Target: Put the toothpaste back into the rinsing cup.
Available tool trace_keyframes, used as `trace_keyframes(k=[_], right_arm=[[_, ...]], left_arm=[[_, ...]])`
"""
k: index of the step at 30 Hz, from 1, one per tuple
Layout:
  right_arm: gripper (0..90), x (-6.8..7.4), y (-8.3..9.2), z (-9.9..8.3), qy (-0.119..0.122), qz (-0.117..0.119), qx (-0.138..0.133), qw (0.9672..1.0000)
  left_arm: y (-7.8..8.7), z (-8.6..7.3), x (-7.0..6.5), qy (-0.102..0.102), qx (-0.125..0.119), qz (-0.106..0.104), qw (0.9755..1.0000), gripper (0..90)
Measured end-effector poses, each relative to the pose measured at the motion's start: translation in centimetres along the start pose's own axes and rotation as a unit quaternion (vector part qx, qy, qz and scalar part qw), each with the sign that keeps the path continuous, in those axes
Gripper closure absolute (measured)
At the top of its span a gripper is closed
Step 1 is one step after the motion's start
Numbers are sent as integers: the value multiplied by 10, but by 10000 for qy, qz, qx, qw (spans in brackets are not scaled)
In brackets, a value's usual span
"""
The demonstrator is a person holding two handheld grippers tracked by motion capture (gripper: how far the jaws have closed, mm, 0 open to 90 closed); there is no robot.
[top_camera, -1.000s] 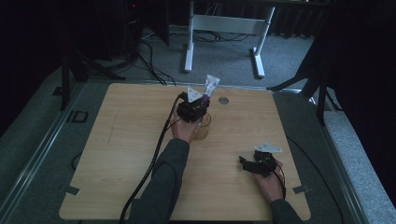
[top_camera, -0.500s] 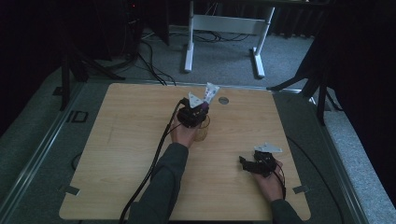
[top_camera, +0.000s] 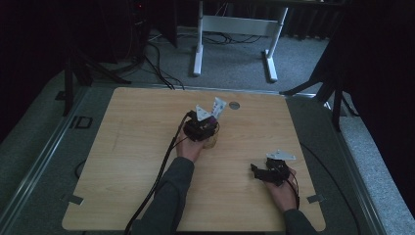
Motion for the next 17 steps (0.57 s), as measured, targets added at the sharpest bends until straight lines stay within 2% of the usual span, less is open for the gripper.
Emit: trace_keyframes(k=[7,10,13,15,17], right_arm=[[242,0,0,0,2,-1,1,10000],[242,0,0,0,-3,-1,2,10000],[242,0,0,0,-3,-1,1,10000],[242,0,0,0,-1,-3,1,10000],[242,0,0,0,-3,-2,4,10000]], left_arm=[[29,-1,7,149,-349,121,9992,496],[44,-6,13,227,-444,189,9986,454],[56,-17,24,340,-396,301,9982,427],[63,-26,33,379,-272,430,9980,401],[69,-34,42,470,-121,472,9977,362]])
Point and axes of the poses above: each handheld gripper's, and its own axes: y roughly backward along the jaws, z roughly out of its top, x roughly to its left, the point moved 8 cm from there along -y, roughly forward along the jaws, and after that the axes turned 14 degrees about -y, right-handed, at the moved point
